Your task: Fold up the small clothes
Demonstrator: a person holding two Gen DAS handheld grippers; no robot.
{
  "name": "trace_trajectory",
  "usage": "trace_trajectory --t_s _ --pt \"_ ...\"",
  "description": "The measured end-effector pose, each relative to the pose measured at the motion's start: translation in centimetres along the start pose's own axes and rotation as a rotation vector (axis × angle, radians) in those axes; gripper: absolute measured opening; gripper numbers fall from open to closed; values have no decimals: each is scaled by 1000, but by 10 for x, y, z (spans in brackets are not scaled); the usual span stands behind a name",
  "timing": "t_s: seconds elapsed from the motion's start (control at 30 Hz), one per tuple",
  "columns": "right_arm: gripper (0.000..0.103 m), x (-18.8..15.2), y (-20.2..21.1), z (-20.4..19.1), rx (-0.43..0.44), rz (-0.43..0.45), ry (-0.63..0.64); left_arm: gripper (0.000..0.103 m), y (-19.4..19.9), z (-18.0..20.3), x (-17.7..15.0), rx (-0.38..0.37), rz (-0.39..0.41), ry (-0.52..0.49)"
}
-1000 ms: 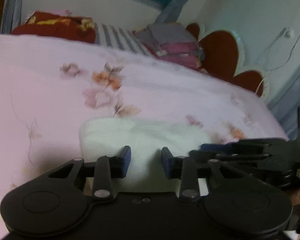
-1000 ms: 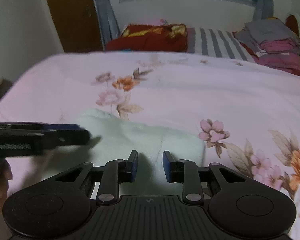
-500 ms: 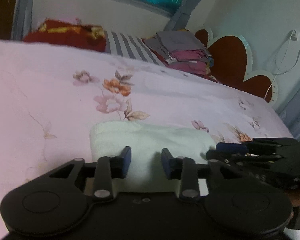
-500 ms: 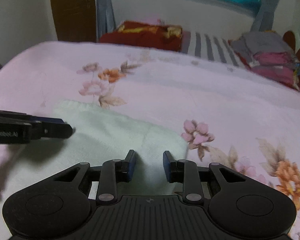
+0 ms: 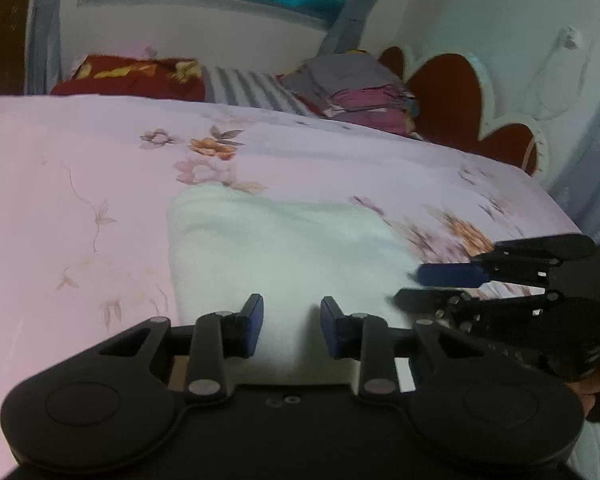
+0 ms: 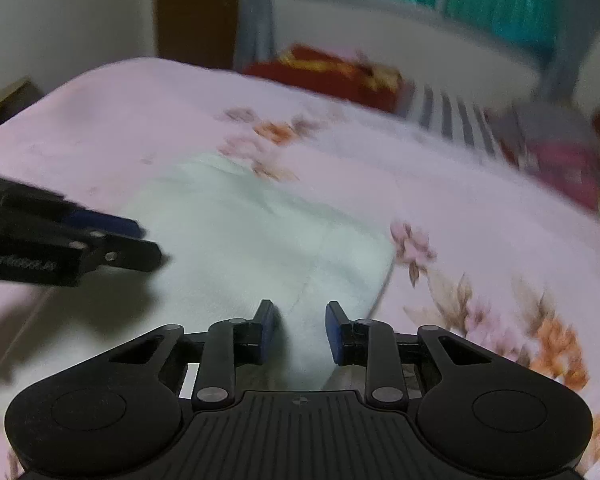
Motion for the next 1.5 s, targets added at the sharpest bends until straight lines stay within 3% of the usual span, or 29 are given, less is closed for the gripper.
trace_trajectory --t_s 0.13,0.33,0.47,0.57,0.67,1.13,1.2,1.3,1.37,1.4,1.43,1.47,1.5 --pt "28 -25 24 -20 113 -2 45 30 18 15 -32 30 -25 -23" --pt "28 -65 40 -20 82 -51 15 30 48 23 -69 72 -23 40" --pt "28 -78 66 -23 156 -15 -74 30 59 24 -82 91 -24 74" --pt "28 -91 60 -31 131 -55 -63 30 60 29 -84 111 -28 72" --pt "28 -96 59 -25 130 -56 -129 30 58 33 -87 133 -32 50" --pt "29 -101 63 -25 112 -57 -185 31 70 41 -86 178 -48 81" --pt "29 -97 71 -22 122 -71 -225 35 82 51 -87 187 -29 57" --pt "29 -101 99 -15 131 -26 -291 58 102 63 -92 237 2 38" --pt "29 -107 121 -12 140 2 -315 97 121 75 -94 282 59 43" --pt "43 -109 132 -12 132 17 -323 103 133 82 -96 307 102 48" --pt "68 -112 144 -13 111 29 -330 103 142 88 -97 323 134 50" --pt "101 -115 159 -15 82 59 -334 103 152 94 -97 322 148 58" --pt "103 -117 172 -17 66 107 -328 103 160 97 -97 307 153 70"
Point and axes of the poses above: each gripper's, at about its wrist camera, not at the fingertips, and y roughly against the way its jaws point, z to its right, x to its top, the point moved 1 cm from there along -y, roughly the way its jaws point, and after that the axes turned 5 degrees about z, right-handed, at the moved point
